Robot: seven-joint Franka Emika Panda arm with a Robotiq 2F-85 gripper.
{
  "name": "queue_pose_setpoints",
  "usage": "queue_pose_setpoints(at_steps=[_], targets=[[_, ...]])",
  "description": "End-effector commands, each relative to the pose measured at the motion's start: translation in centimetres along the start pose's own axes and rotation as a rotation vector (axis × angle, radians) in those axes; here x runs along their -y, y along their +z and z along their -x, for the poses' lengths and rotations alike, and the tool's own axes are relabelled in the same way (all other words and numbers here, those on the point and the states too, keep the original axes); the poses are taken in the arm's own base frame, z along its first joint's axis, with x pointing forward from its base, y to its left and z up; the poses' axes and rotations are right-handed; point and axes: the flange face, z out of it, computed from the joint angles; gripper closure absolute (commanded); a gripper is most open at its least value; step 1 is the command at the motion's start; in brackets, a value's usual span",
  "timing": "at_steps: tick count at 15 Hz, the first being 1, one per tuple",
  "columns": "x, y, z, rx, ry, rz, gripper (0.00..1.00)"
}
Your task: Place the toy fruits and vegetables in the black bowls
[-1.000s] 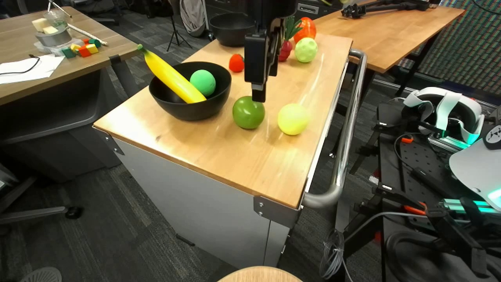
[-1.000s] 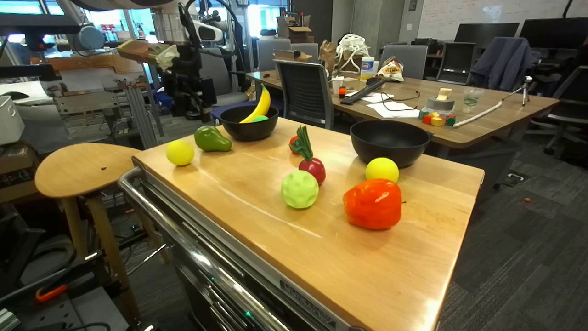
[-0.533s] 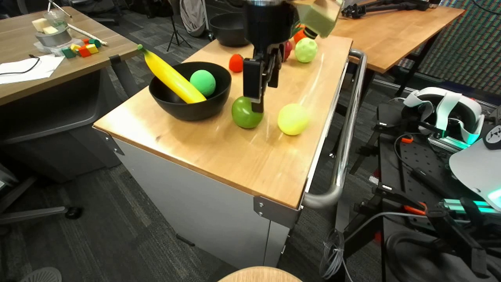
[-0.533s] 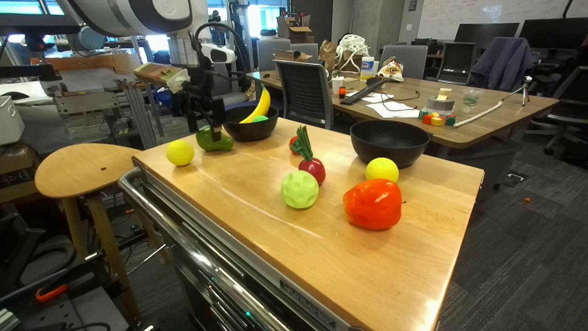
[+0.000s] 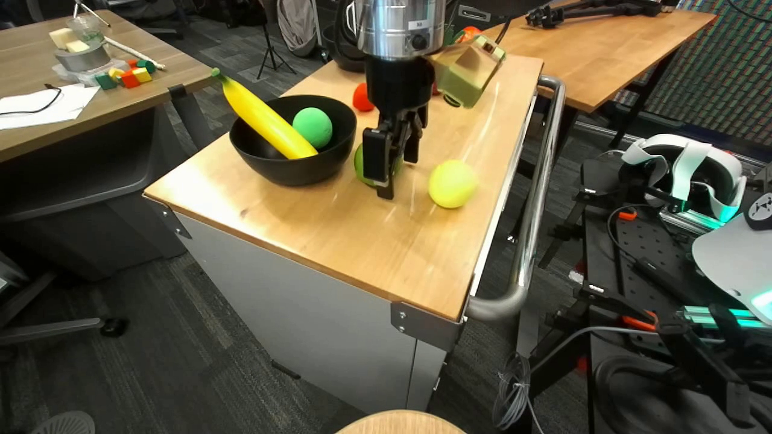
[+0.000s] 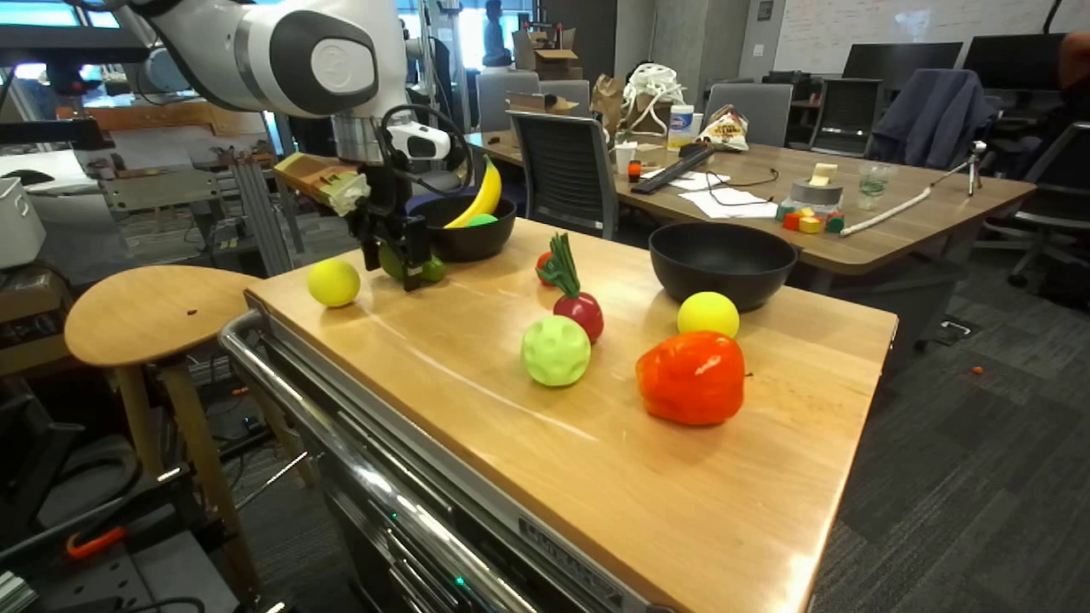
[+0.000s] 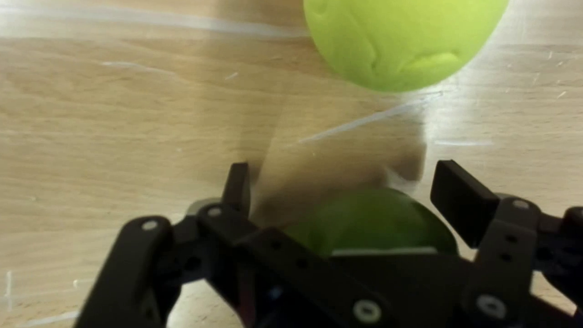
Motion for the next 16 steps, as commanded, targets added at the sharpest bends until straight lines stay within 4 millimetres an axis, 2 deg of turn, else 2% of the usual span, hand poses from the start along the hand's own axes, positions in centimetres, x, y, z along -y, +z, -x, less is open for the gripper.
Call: queue_pose_setpoints(at_steps=[1, 7, 12, 13, 14, 16], targets=[[0.4, -0.7, -0.6, -0.048, -0.009, -0.016, 0.00], [1.2, -1.6, -0.9, -0.120, -0.024, -0.038, 0.00], [0.3, -0.9, -1.8, -0.138, -0.013, -0.011, 0.00], [0.2, -0.8, -1.9, -0.139, -0.015, -0.008, 0.25], [0.1, -0.7, -1.9, -0.139, -0.017, -0.006, 0.25], [-0.1, -0.6, -1.9, -0.130, -0.014, -0.006, 0.42]])
